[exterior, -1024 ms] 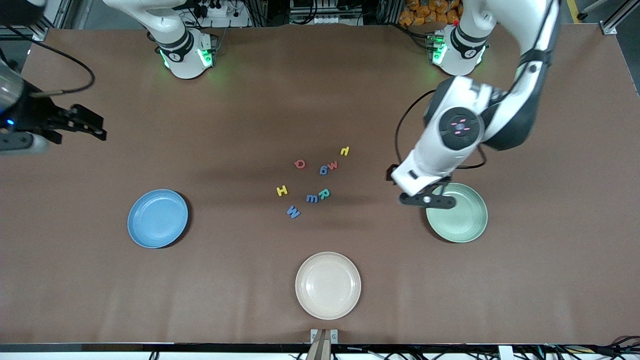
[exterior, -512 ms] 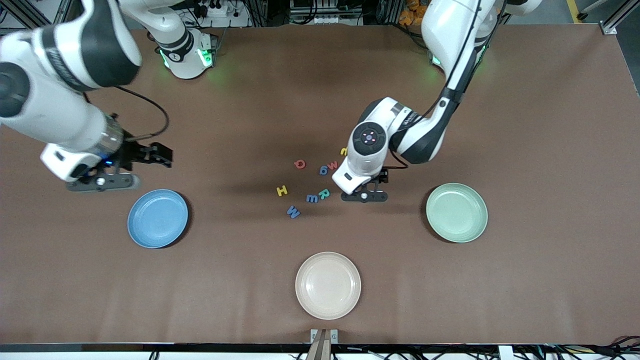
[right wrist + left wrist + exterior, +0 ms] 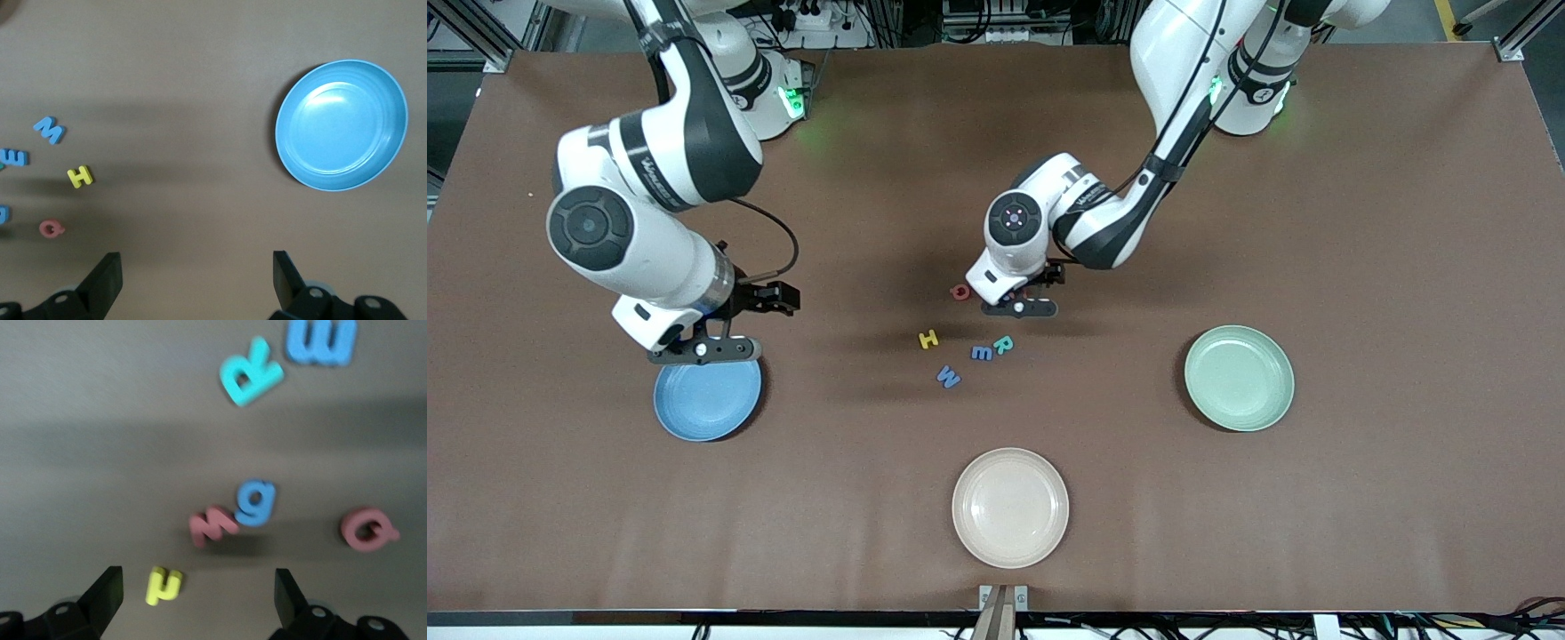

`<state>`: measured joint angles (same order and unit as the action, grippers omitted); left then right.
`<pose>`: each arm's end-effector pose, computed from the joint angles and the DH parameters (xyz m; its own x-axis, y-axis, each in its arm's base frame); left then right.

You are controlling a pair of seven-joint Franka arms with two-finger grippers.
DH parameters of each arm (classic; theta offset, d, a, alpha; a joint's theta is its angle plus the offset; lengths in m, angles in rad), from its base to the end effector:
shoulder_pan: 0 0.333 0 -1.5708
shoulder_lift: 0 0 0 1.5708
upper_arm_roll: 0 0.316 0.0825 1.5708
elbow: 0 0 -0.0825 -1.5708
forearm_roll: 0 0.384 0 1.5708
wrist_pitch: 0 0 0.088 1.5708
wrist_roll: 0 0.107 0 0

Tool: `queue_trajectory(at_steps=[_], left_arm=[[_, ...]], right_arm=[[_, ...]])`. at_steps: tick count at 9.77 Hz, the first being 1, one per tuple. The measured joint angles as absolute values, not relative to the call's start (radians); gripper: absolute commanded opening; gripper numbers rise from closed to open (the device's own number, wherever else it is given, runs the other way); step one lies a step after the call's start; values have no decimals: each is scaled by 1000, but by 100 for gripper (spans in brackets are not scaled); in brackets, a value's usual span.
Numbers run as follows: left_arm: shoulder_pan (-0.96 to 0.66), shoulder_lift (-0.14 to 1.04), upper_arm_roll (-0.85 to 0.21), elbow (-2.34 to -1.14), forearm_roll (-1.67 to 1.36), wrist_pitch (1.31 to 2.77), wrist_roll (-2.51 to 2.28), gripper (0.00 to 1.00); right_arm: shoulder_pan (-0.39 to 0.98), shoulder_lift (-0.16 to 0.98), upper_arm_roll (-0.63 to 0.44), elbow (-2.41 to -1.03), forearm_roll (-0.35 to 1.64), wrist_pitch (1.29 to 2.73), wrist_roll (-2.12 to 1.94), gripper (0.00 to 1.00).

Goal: Sort uppercase to blue plate, lowercase to green plate
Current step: 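Lower the left gripper over the yellow lowercase letter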

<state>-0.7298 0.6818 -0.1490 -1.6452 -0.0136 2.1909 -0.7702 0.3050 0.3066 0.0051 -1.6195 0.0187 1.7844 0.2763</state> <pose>0.4369 -0.5114 0.2092 0.9836 -0.0707 -0.1657 -0.0744 -0.9971 -0.0166 0.6041 0.1949 0.4348 0.9896 0.0267 -0.1411 0.0298 -0.9994 0.0202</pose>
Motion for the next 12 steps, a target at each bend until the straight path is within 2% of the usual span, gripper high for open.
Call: queue_trajectory(at_steps=[4,8,12], left_arm=[[-737,678,-184,-1811,88,2421,-770,100],[-735,585,-196,-1896,100,2436,-767,100],[-733,571,-205,-1955,140,2437,-707,100]], right_arm=[[346,346,1,-1627,18,1843,371,100],[336,347,-5,-1629,18,1850,371,100],[336,347,-6,-1630,18,1851,372,100]])
